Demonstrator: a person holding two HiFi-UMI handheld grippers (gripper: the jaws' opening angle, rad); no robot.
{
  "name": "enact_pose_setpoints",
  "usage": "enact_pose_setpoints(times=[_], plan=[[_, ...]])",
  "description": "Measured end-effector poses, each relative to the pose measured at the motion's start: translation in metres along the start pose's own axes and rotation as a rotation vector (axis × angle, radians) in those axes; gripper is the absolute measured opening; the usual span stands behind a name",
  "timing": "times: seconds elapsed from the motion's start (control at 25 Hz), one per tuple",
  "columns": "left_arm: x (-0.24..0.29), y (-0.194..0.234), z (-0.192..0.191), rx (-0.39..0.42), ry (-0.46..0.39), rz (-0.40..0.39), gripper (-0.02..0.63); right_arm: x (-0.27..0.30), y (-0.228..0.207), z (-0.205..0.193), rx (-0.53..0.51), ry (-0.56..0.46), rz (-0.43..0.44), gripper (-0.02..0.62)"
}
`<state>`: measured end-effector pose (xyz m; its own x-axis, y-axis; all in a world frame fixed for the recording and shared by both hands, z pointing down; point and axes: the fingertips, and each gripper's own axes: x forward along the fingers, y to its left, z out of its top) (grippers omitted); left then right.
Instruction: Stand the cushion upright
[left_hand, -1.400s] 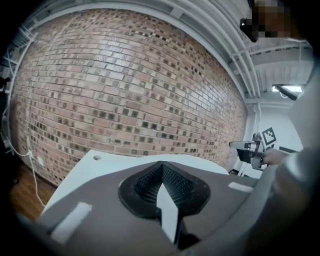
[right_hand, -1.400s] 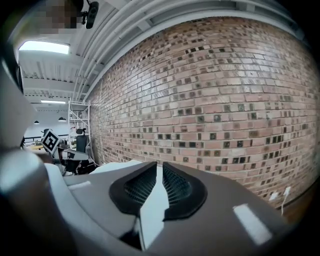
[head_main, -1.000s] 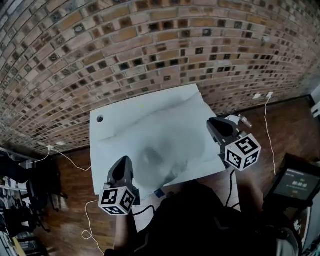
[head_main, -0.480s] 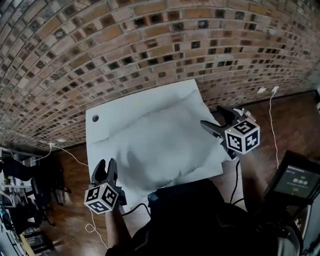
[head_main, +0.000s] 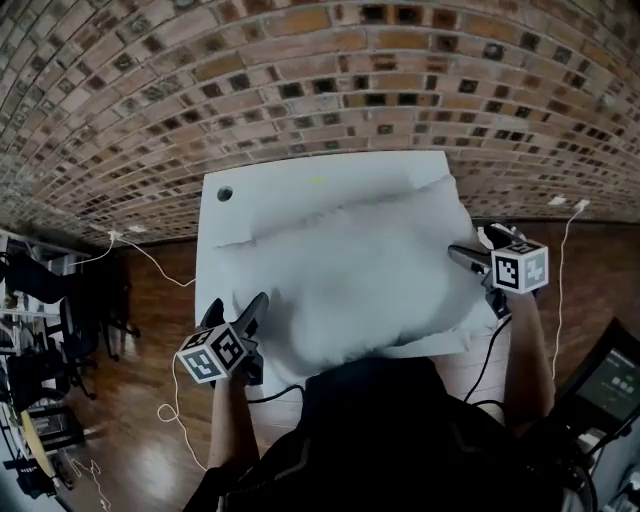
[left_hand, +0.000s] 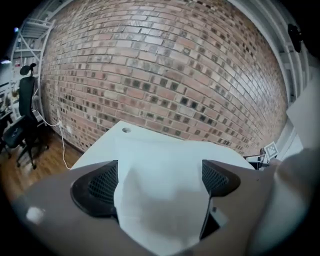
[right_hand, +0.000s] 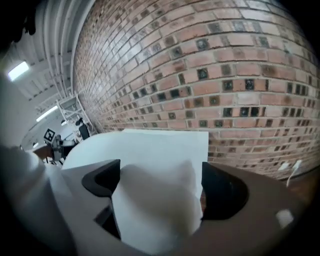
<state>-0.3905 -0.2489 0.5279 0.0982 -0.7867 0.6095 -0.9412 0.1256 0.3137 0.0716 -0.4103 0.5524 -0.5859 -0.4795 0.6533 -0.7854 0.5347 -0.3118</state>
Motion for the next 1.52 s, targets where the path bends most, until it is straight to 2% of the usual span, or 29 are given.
enact_pose_setpoints(times=[0.08, 0.16, 0.28, 0.52, 0.8, 0.92, 1.12, 1.32, 1.52], plan=[[0.008, 0.013, -0.016, -0.034, 0.083, 0.004, 0.528, 0.012, -0.003, -0.009, -0.001, 0.056, -0.011, 0.531], [0.015, 0.022, -0.039, -0.117, 0.184, -0.012, 0.574, 0.024, -0.004, -0.020, 0.052, 0.100, 0.007, 0.550], [0.021, 0.029, -0.056, -0.192, 0.247, -0.042, 0.577, 0.036, -0.003, -0.036, 0.118, 0.157, 0.046, 0.569], [0.040, 0.029, -0.068, -0.222, 0.253, -0.092, 0.578, 0.050, -0.004, -0.045, 0.140, 0.213, 0.061, 0.575], [0.061, 0.033, -0.071, -0.214, 0.242, -0.056, 0.577, 0.072, -0.001, -0.049, 0.108, 0.276, 0.048, 0.552], [0.068, 0.033, -0.072, -0.221, 0.255, -0.073, 0.574, 0.081, 0.001, -0.051, 0.121, 0.303, 0.066, 0.532], [0.069, 0.026, -0.073, -0.246, 0.268, -0.141, 0.503, 0.086, 0.010, -0.054, 0.113, 0.346, 0.105, 0.462], [0.074, 0.014, -0.065, -0.221, 0.262, -0.186, 0.405, 0.091, 0.013, -0.053, 0.084, 0.371, 0.120, 0.364], [0.072, 0.002, -0.052, -0.186, 0.249, -0.238, 0.308, 0.086, 0.023, -0.051, 0.031, 0.365, 0.097, 0.270]])
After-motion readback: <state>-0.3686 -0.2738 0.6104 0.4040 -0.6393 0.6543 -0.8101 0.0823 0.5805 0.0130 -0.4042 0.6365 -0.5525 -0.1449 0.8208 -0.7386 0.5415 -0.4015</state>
